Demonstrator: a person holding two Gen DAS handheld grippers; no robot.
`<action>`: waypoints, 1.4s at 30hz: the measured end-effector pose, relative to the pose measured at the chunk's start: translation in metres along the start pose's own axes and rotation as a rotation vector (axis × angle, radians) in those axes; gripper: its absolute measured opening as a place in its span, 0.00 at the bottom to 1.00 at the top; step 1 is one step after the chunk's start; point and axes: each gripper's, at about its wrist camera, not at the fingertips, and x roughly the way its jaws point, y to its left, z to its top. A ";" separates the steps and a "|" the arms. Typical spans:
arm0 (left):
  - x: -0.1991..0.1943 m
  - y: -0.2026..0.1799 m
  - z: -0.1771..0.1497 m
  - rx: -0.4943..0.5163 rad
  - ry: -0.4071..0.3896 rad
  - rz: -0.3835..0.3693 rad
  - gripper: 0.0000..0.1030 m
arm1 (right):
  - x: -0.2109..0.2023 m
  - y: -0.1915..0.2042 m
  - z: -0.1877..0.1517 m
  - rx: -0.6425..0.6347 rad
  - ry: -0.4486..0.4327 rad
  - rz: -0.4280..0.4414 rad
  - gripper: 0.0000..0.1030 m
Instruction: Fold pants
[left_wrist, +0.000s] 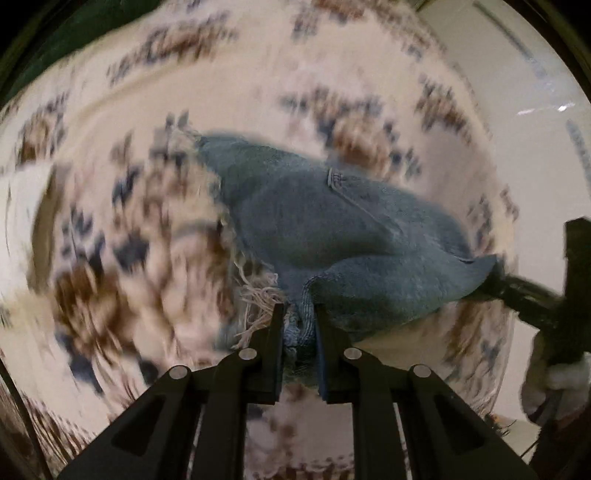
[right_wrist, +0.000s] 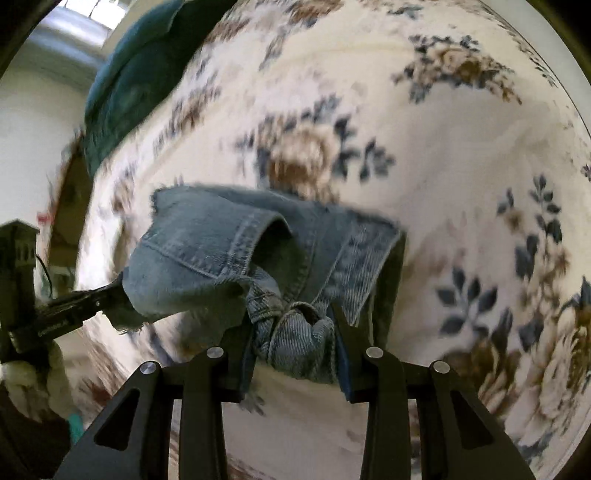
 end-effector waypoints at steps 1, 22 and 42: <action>0.004 0.000 -0.008 0.003 0.002 0.009 0.11 | 0.007 -0.003 -0.005 -0.017 0.014 -0.013 0.37; 0.021 0.079 0.010 -0.303 0.000 -0.024 0.78 | -0.002 -0.131 -0.072 0.571 -0.002 0.149 0.92; 0.085 0.048 0.154 -0.086 -0.010 0.016 0.38 | 0.040 -0.156 0.039 0.532 0.031 0.174 0.37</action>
